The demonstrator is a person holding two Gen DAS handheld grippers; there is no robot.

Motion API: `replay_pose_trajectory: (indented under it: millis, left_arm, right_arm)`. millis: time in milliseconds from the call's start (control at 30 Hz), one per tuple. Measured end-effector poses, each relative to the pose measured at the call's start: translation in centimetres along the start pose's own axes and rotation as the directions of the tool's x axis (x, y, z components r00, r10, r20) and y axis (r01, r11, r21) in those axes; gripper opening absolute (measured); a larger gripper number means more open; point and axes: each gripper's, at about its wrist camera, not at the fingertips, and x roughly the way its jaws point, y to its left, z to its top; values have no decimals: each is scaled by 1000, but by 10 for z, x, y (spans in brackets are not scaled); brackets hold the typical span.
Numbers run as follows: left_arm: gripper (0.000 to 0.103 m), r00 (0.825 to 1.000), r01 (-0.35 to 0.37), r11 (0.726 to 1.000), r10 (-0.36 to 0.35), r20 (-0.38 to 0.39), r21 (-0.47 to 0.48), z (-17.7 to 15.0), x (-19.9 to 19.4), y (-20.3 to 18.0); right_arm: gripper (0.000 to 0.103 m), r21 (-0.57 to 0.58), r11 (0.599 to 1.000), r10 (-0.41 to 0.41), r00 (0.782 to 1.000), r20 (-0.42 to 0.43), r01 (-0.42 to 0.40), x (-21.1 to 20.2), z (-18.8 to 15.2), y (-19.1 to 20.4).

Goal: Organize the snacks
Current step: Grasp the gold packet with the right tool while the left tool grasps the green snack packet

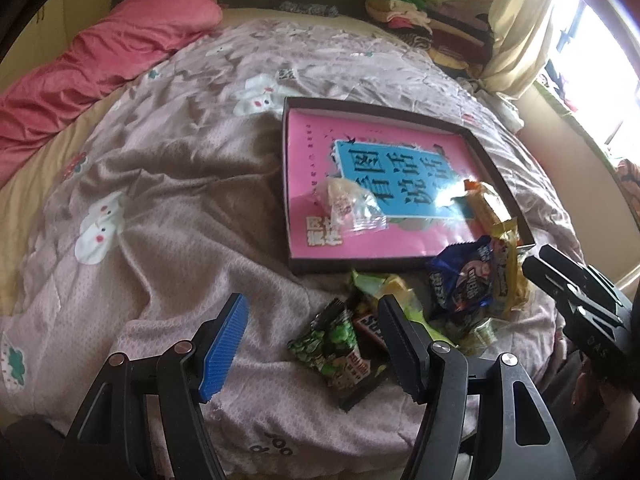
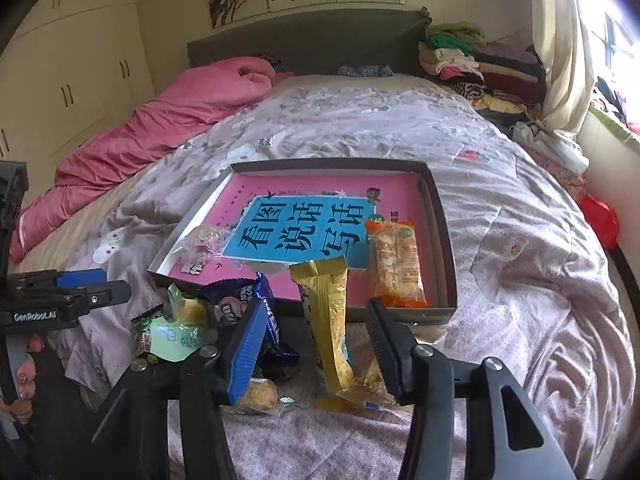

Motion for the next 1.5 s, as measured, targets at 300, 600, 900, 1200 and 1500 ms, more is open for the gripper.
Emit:
replay_pose_trajectory:
  millis: [300, 600, 900, 1200, 1500]
  left_arm:
    - [69, 998, -3, 1000, 2, -61, -8, -16, 12, 1]
    - [69, 995, 15, 1000, -17, -102, -24, -24, 29, -3]
    - [69, 993, 40, 999, -41, -111, -16, -29, 43, -9]
    - [56, 993, 70, 994, -78, -92, -83, -30, 50, -3]
    - [47, 996, 67, 995, -71, -57, -76, -28, 57, -4]
  right_arm:
    - [45, 13, 1000, 0, 1000, -29, 0, 10, -8, -8]
    - [42, 12, 1000, 5, 999, -38, -5, 19, -13, -14]
    - [33, -29, 999, 27, 998, -48, -28, 34, -18, -11]
    - [19, -62, 995, 69, 996, -53, -72, 52, -22, -6]
    - [17, -56, 990, 131, 991, 0, -131, 43, -14, -7]
